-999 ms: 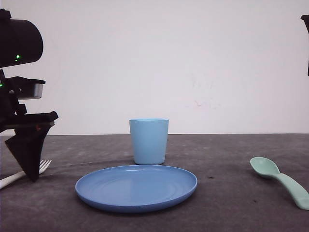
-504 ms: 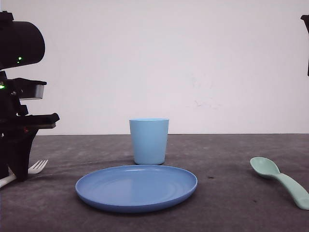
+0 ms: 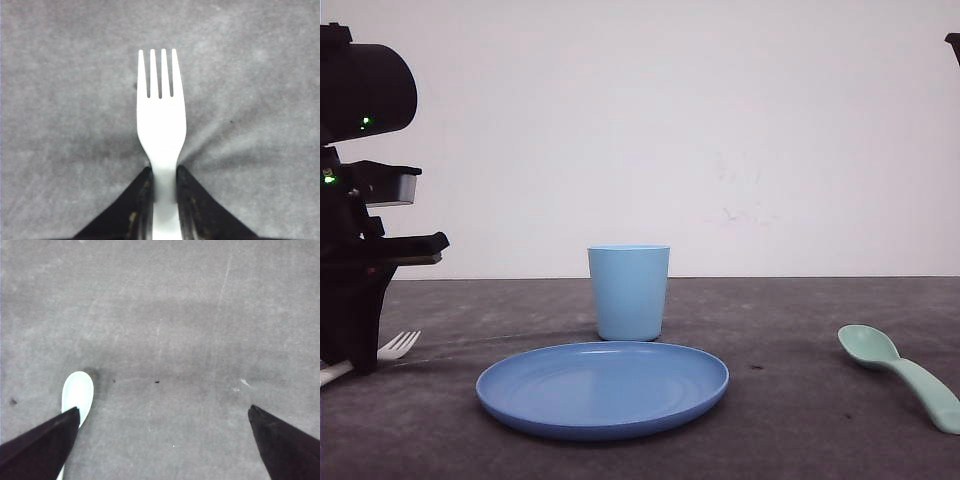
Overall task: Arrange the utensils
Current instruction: 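Lower the left gripper onto the white fork and close on its handle, then lift the white fork with the left gripper and drop it into the blue cup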
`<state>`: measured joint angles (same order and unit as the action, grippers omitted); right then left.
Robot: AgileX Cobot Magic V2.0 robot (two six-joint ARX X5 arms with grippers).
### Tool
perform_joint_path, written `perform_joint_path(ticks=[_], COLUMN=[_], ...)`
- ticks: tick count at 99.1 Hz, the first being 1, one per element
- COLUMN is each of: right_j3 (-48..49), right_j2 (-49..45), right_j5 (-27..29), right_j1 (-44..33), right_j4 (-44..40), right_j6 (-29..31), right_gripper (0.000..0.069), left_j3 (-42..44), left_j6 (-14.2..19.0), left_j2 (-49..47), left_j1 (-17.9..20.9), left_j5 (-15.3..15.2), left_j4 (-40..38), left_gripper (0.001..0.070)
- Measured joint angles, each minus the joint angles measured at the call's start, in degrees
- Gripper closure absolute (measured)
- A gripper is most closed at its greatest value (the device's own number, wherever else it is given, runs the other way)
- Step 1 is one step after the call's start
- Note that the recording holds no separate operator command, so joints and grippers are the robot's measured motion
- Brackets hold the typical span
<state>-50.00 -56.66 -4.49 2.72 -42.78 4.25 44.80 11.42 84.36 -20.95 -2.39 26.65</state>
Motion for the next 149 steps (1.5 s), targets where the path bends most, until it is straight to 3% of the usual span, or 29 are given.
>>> perform_joint_path(ticks=[24,42,50,66,75,98,110,149], right_j3=[0.0,0.0,0.0,0.0,0.0,0.0,0.0,0.0], right_j2=[0.0,0.0,0.0,0.0,0.0,0.0,0.0,0.0], right_j5=[0.0,0.0,0.0,0.0,0.0,0.0,0.0,0.0], right_j1=[0.0,0.0,0.0,0.0,0.0,0.0,0.0,0.0], right_j4=[0.0,0.0,0.0,0.0,0.0,-0.1,-0.1,-0.3], right_j6=[0.0,0.0,0.0,0.0,0.0,0.0,0.0,0.0], right_gripper=[0.0011,0.0011,0.0011,0.0011,0.0011,0.0011,0.0011,0.0011], left_j3=[0.2,4.1,4.9,4.9,4.9,4.9,4.9,4.9], left_j6=[0.0,0.0,0.0,0.0,0.0,-0.1,-1.8,-4.4], left_j2=[-3.7,-8.7,-10.3,-11.1,-10.7,-5.7,-1.6,13.4], left_j1=[-2.3,-4.0,-5.0,-6.9,-8.0,-10.2,-10.8,-11.2], left_j5=[1.4,4.1,5.0,9.9,10.2,10.3,10.3,10.3], left_j4=[-2.3,-7.1,-12.3,-26.1,-34.4,-51.3,-58.7,-74.6], left_gripper=[0.0647,0.0647,0.0647,0.0647,0.0647,0.0647,0.0647,0.0645])
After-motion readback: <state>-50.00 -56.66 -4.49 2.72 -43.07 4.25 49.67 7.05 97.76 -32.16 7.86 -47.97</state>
